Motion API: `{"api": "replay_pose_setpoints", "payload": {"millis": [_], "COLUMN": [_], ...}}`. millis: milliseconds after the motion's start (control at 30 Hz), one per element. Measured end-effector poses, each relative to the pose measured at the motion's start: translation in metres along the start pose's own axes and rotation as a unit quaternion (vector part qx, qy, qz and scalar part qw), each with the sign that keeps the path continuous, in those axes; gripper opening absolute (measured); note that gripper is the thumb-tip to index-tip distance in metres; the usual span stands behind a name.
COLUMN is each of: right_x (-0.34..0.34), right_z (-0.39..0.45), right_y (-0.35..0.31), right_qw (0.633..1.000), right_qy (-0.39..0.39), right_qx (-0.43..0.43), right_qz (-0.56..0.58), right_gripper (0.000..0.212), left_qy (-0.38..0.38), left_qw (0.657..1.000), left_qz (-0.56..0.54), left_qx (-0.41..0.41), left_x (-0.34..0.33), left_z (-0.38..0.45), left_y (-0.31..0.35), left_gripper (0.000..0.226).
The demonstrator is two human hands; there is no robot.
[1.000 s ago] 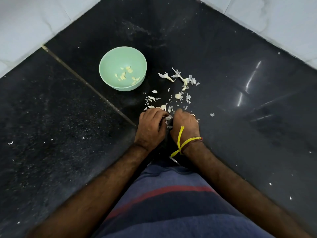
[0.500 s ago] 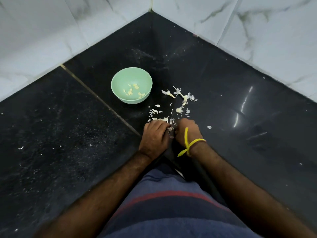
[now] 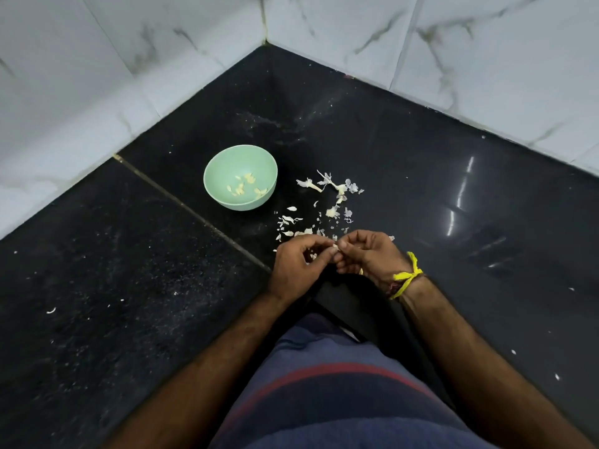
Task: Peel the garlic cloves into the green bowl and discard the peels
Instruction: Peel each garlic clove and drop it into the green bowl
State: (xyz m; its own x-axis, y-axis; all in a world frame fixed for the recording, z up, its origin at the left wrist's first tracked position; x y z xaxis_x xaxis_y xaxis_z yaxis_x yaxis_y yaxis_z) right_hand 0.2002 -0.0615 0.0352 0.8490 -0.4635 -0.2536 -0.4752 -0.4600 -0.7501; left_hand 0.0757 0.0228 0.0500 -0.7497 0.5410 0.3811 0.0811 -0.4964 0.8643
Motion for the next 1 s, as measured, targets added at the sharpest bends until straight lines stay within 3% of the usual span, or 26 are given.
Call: {"api": "replay_pose_setpoints", "payload": {"millis": [200, 467, 700, 1000], "right_x": [-0.002, -0.004, -0.009, -0.020], "right_z": [0.003, 0.009, 0.009, 0.010], "right_y": [-0.005, -0.010, -0.006, -0.001], "right_qw": [0.999, 0.997, 0.995, 0.984], "right_qy": [-0.025, -0.061, -0.104, -0.162], "right_qx": [0.030, 0.020, 0.003, -0.033], "right_qz": [-0.027, -0.052, -0.004, 0.059], "right_gripper": [0.009, 0.012, 0.016, 0.009], "left_qy": [0.000, -0.001, 0.001, 0.064], "left_qw": [0.986, 0.991, 0.992, 0.994], "left_qz": [-0.129, -0.101, -0.100, -0.081], "left_qx": [0.109, 0.092, 0.074, 0.043], "left_x": [0.000, 0.005, 0.007, 0.011], "left_z": [-0.006, -0.006, -0.006, -0.010], "left_y": [-0.002, 0.003, 0.008, 0.023], "left_gripper": [0.007, 0.005, 0.005, 0.016]}}
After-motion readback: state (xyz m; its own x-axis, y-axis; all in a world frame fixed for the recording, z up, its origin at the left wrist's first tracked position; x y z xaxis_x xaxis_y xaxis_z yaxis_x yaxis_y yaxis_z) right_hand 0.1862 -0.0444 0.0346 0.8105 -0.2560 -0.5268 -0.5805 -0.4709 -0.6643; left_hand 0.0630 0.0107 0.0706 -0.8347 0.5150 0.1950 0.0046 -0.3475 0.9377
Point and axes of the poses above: each hand's wrist, its own z-axis towards the middle knuckle, its own x-axis out of the back of the hand, y = z × x, the point moved 7 cm from there along z, towards the middle knuckle, and after that the axes turned 12 degrees about -x, right-handed, at the moved point
